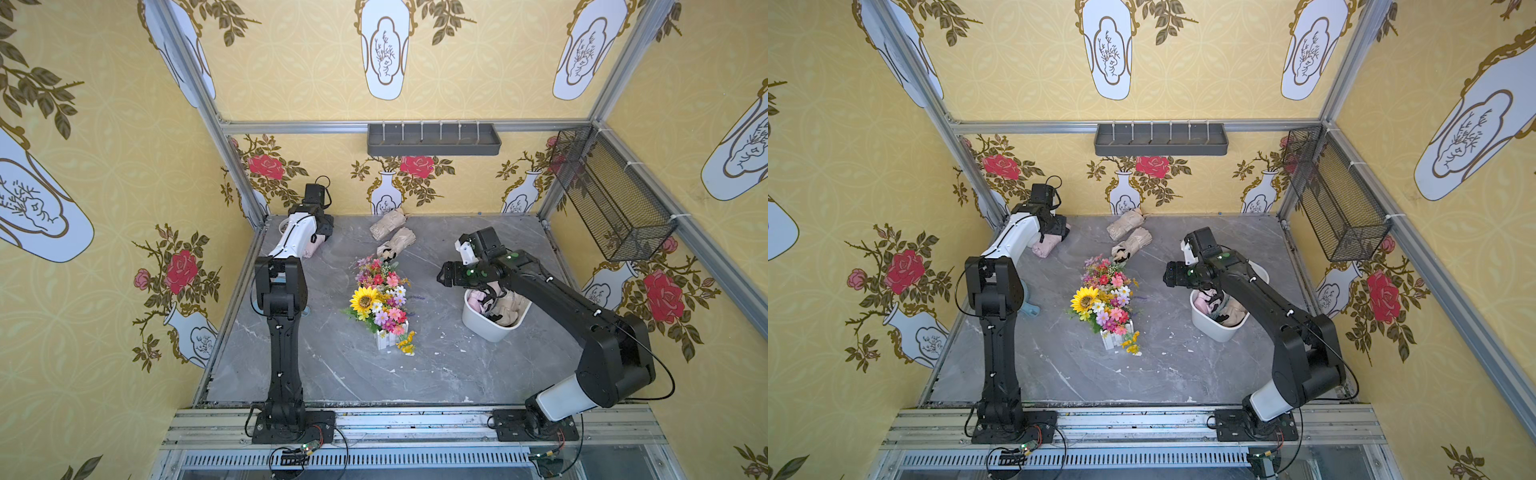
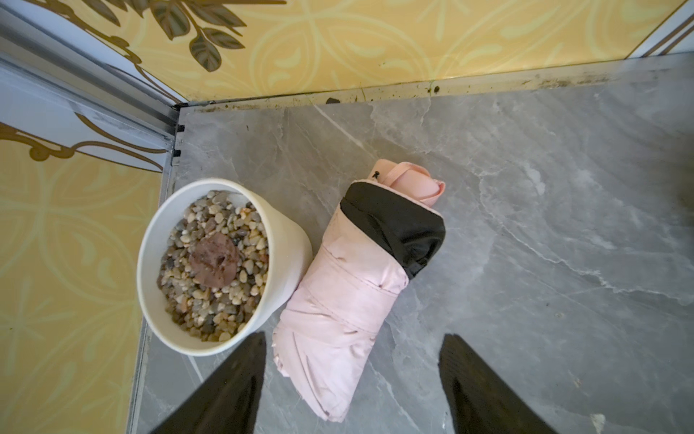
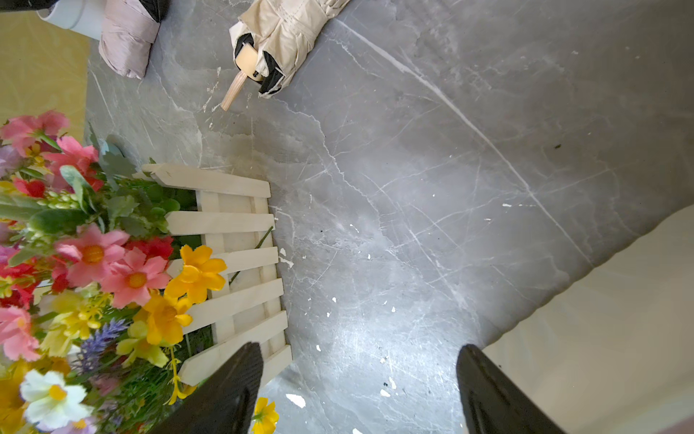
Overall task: Put the umbrella into the storage box
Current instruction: Pick up the umbrella from the center of the board.
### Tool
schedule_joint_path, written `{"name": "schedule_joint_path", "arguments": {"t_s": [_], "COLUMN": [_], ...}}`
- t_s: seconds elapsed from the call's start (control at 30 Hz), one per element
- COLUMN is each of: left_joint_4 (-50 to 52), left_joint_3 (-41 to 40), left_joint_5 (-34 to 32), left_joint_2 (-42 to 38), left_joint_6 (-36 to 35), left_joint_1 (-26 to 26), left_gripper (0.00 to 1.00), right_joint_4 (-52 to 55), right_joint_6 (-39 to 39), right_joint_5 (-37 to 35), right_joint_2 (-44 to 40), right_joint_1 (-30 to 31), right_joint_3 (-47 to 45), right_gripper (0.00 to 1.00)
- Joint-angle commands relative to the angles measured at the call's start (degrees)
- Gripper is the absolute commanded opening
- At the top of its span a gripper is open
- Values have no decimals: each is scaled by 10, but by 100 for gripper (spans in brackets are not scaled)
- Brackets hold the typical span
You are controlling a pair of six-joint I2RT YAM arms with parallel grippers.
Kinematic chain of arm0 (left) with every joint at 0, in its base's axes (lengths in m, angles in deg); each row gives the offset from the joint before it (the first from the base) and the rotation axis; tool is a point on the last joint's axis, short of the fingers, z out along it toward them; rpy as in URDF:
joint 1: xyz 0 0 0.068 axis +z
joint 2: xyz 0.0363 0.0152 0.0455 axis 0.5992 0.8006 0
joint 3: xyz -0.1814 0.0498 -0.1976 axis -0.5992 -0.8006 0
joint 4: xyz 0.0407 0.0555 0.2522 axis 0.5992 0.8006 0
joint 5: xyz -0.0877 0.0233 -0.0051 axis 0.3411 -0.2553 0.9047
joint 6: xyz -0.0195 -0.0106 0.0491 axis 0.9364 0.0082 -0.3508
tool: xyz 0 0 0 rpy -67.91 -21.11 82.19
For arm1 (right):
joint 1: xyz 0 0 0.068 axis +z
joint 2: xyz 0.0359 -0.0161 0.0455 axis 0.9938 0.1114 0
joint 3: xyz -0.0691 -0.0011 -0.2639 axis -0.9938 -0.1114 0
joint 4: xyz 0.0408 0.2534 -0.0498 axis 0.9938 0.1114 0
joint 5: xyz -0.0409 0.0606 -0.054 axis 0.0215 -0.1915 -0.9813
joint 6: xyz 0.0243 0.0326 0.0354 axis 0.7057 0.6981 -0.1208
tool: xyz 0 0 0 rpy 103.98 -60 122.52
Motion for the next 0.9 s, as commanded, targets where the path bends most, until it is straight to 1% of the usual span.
{"name": "schedule_joint_path", "arguments": {"t_s": [0.0,0.13,0.47,0.63,0.87], "left_joint_4": [-20,-24,-68,-80,-80], "left_joint_3": [-3,-5,-6,-5,3], "left_joint_5": [21,15,-64,-75,-69], "left_joint_2": [9,25,45,59,89], "left_joint_6": [-13,-2,-15,-26,-28], "left_joint_1": [-1,-5,-9,-11,-10], "left_gripper": [78,78,80,81,83], "right_joint_4": [-22,-22,-30,-30,-37], "right_joint_6": [3,0,12,13,15], "right_joint_5": [4,0,3,4,6], "right_joint_2": [-1,-6,-5,-5,-1], "right_joint_1": [2,2,2,2,2], "right_joint_3": [-1,-4,-6,-4,-7], "right_gripper": [85,85,85,85,85]}}
